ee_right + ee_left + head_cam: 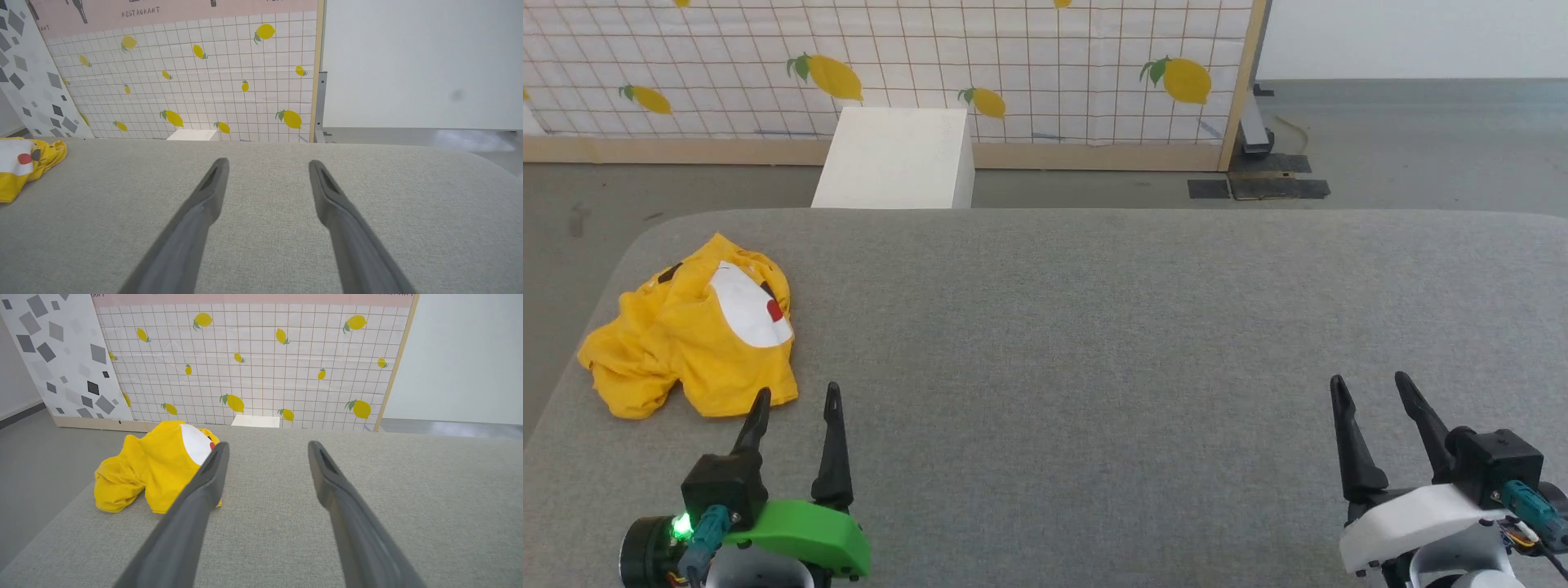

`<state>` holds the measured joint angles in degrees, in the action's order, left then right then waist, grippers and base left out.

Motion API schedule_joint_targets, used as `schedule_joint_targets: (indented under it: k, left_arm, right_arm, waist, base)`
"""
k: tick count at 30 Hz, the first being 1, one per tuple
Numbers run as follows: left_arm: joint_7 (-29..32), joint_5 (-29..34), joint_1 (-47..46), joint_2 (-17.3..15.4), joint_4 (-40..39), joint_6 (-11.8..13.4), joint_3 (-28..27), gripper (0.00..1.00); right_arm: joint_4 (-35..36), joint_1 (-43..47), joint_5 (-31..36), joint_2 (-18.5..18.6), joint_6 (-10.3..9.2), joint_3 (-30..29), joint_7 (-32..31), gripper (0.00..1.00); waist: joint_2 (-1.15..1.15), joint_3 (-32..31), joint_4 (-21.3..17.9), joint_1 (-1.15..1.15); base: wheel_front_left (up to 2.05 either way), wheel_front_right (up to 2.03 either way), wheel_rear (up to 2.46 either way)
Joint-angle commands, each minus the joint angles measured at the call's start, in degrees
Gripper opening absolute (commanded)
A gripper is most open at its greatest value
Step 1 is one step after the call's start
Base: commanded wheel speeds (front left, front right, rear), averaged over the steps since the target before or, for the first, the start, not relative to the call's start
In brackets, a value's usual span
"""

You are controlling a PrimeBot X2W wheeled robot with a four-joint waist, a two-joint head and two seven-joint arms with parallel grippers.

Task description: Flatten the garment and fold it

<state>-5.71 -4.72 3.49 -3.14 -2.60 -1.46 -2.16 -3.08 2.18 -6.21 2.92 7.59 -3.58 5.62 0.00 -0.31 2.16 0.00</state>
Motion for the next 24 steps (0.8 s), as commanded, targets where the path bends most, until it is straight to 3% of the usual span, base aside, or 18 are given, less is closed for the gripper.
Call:
schedule_joint_targets:
  k: [1,24]
  left_arm:
    - [-0.66,-0.39,0.72,0.11,-0.33,-0.03,-0.20,1.00]
    - [-3.37,-2.27,2.11,0.16,-1.38,-0.02,-1.08,1.00]
  right_arm:
    - [-0.26,0.56,-0.62,-0.02,-0.04,-0.10,0.69,1.00]
    - [-1.91,1.14,-2.47,-0.02,-0.06,0.18,3.42,1.00]
  waist:
    - [0.00,-0.02,0.40,0.00]
    - [0.00,-0.17,7.81,0.00]
  base:
    - [0.00,0.00,0.00]
    - [0.00,0.00,0.00]
